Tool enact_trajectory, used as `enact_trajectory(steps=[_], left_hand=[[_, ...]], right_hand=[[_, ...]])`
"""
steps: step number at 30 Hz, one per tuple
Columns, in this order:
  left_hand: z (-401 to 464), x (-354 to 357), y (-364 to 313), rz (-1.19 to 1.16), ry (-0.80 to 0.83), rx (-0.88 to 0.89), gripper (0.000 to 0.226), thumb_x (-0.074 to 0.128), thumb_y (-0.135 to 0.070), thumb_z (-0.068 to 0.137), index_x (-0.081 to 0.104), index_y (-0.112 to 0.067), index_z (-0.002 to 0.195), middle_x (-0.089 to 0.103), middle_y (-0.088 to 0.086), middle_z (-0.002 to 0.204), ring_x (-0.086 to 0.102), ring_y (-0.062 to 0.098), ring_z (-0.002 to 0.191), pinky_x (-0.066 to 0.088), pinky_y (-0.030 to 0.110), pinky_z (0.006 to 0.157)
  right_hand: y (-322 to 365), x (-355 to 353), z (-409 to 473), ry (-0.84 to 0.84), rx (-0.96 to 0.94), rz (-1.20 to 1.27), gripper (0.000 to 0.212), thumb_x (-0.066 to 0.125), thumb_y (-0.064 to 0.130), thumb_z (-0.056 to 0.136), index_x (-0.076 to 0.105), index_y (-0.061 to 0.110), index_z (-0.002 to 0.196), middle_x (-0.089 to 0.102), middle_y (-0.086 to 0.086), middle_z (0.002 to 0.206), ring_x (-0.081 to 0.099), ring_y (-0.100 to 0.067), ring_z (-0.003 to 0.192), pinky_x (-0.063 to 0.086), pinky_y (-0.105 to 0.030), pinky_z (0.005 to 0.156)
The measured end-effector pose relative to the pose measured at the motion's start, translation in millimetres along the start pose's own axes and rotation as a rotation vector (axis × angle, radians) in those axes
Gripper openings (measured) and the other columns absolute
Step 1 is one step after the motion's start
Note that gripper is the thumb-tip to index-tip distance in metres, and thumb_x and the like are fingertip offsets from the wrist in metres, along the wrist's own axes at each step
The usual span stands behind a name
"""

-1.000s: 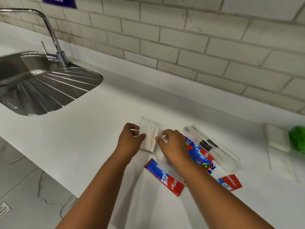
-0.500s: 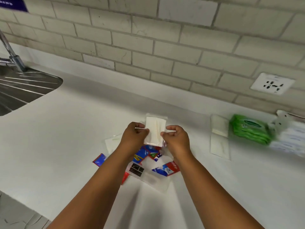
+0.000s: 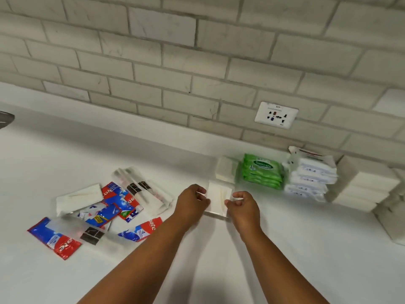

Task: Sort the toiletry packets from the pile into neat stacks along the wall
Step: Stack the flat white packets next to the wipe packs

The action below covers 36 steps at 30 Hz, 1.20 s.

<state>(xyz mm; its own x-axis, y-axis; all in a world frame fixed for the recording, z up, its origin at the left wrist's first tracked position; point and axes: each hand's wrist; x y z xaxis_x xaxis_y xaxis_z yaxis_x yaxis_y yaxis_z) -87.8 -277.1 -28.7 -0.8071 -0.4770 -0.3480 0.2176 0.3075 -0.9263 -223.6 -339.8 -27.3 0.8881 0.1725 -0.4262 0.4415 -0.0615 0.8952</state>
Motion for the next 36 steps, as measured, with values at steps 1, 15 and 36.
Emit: enact_trajectory(steps=[1,15,36], left_hand=[[4.4,5.8,-1.4,0.023,-0.028,0.008,0.017,0.066,-0.012,0.082,0.059,-0.020,0.096,0.063,-0.005,0.079,0.060,0.013,0.072,0.043,0.015,0.060],[46.7,28.4,0.8,0.260,-0.095,0.077,0.013,0.068,-0.021,0.084,0.065,-0.016,0.095,0.063,-0.007,0.085,0.056,0.006,0.072,0.037,0.006,0.062],[0.9,-237.5,71.5,0.686,-0.353,-0.171,0.033,0.063,-0.035,0.090,0.062,-0.022,0.120,0.060,0.004,0.124,0.057,0.023,0.108,0.048,0.035,0.091]], right_hand=[[-1.5,-2.5,6.3,0.008,-0.022,-0.022,0.023,0.071,0.018,0.082,0.059,0.019,0.101,0.067,-0.004,0.085,0.066,-0.020,0.074,0.046,-0.024,0.063],[-13.4,3.6,55.1,-0.050,-0.189,-0.371,0.022,0.060,0.027,0.089,0.062,0.021,0.110,0.062,-0.001,0.106,0.062,-0.020,0.089,0.043,-0.025,0.069],[91.4,140.7,-30.7,0.464,-0.746,-0.514,0.031,0.056,0.038,0.092,0.057,0.028,0.122,0.052,0.003,0.123,0.046,-0.015,0.116,0.042,-0.024,0.090]])
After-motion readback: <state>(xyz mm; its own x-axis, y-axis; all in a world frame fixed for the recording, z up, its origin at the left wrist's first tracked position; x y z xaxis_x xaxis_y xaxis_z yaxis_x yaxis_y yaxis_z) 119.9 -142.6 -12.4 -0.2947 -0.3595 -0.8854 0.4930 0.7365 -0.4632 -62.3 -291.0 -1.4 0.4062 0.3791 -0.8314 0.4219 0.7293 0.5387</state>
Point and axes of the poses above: each hand's wrist, its own z-axis towards the middle knuckle, its own x-axis out of the palm, y = z × x
